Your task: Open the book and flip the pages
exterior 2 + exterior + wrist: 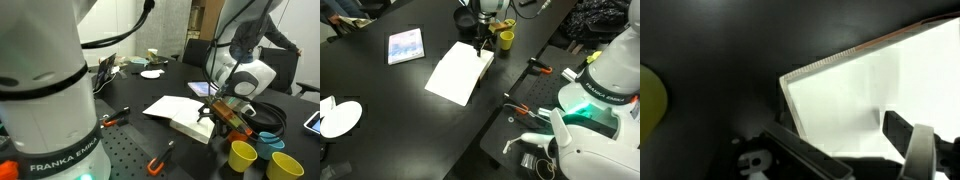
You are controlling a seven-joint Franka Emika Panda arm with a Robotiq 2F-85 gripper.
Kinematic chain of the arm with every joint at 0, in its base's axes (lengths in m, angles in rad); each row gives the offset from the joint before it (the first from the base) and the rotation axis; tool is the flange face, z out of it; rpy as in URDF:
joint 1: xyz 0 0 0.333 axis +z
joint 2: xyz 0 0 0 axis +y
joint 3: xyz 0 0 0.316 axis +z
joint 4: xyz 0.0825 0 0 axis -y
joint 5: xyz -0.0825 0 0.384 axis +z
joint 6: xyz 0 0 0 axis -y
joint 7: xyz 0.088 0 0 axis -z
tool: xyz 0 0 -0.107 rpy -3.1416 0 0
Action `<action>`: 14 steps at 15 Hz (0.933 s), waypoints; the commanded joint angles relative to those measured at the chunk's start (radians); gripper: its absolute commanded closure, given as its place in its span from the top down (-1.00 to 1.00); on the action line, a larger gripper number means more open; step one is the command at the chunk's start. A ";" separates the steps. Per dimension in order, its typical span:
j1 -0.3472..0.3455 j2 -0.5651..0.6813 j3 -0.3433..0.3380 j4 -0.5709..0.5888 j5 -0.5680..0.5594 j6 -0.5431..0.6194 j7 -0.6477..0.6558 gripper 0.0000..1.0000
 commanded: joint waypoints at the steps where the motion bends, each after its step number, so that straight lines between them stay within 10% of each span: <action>1: -0.007 -0.011 0.026 0.015 0.021 -0.039 -0.021 1.00; 14: 0.024 -0.054 0.012 0.003 0.019 -0.090 0.001 1.00</action>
